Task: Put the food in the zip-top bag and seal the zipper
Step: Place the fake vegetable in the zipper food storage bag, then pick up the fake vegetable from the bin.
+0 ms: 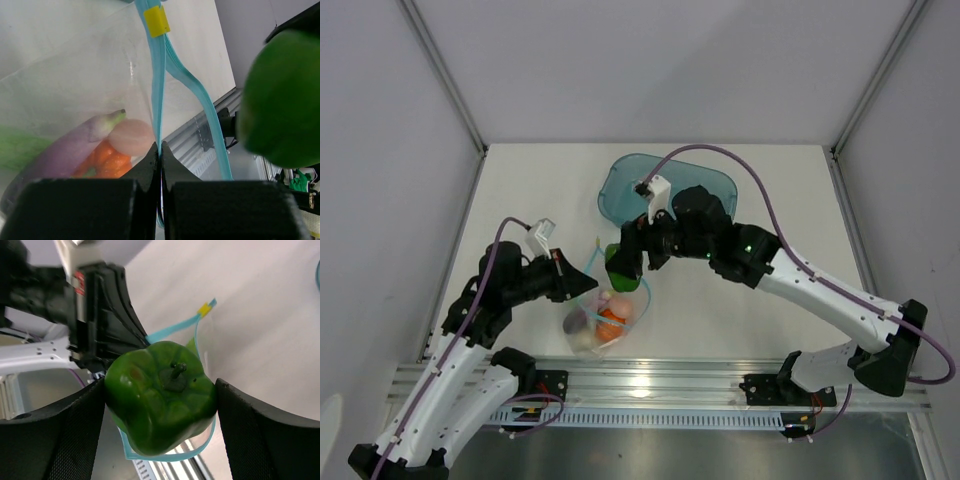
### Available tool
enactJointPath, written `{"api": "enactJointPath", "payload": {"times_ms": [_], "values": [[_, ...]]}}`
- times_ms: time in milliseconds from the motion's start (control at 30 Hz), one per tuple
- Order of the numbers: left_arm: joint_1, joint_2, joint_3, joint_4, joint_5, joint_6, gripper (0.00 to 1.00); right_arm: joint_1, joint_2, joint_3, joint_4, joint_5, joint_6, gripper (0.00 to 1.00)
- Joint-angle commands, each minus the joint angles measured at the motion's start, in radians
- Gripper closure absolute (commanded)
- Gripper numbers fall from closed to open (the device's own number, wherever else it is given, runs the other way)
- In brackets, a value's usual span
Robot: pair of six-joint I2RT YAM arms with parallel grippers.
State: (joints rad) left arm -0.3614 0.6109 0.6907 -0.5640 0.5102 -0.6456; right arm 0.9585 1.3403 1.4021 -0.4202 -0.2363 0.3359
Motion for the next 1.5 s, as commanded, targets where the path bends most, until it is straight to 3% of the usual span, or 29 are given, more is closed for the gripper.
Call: {"api": "enactJointPath", "payload": {"times_ms": [0,167,267,300,367,400,433,733,867,967,1200,1300,1467], "values": [[0.006,-0.003,0.053,0.009,0.031,0.02,0.99,0.063,0.023,-0.012,-0.072,0.121,-0.021,1.0],[0.006,-0.013,0.059,-0.01,0.028,0.024,1.0,0.105,0.046,-0.041,-0.072,0.149,-0.021,0.95],[0.007,-0.014,0.058,-0.011,0.03,0.024,0.99,0.117,0.074,-0.035,-0.072,0.143,-0.018,0.56],[0.006,-0.014,0.058,-0.01,0.031,0.024,0.99,0.117,0.08,-0.029,-0.074,0.146,-0.018,0.39],[0.006,-0.02,0.061,-0.01,0.033,0.023,0.99,0.117,0.091,-0.023,-0.071,0.152,-0.018,0.23],[0.006,-0.022,0.058,-0.011,0.033,0.024,0.99,0.117,0.091,-0.02,-0.069,0.16,-0.018,0.05],[0.006,-0.023,0.059,-0.011,0.031,0.024,0.99,0.117,0.091,-0.006,-0.071,0.167,-0.021,0.01],[0.006,-0.033,0.056,-0.022,0.028,0.037,0.99,0.019,0.073,0.086,-0.098,0.186,-0.063,0.01],[0.007,-0.039,0.052,-0.028,0.022,0.043,0.99,-0.137,0.057,0.113,-0.086,0.196,-0.087,0.01],[0.006,-0.043,0.05,-0.031,0.022,0.043,0.99,-0.317,0.095,0.126,-0.078,0.184,-0.15,0.07],[0.006,-0.042,0.046,-0.033,0.027,0.046,0.99,-0.466,0.394,0.325,-0.233,0.174,-0.336,0.15],[0.006,-0.037,0.041,-0.03,0.03,0.046,0.99,-0.512,0.532,0.431,-0.308,0.16,-0.42,0.28],[0.006,-0.036,0.029,-0.028,0.037,0.044,1.0,-0.543,0.727,0.613,-0.399,0.14,-0.57,0.4]]}}
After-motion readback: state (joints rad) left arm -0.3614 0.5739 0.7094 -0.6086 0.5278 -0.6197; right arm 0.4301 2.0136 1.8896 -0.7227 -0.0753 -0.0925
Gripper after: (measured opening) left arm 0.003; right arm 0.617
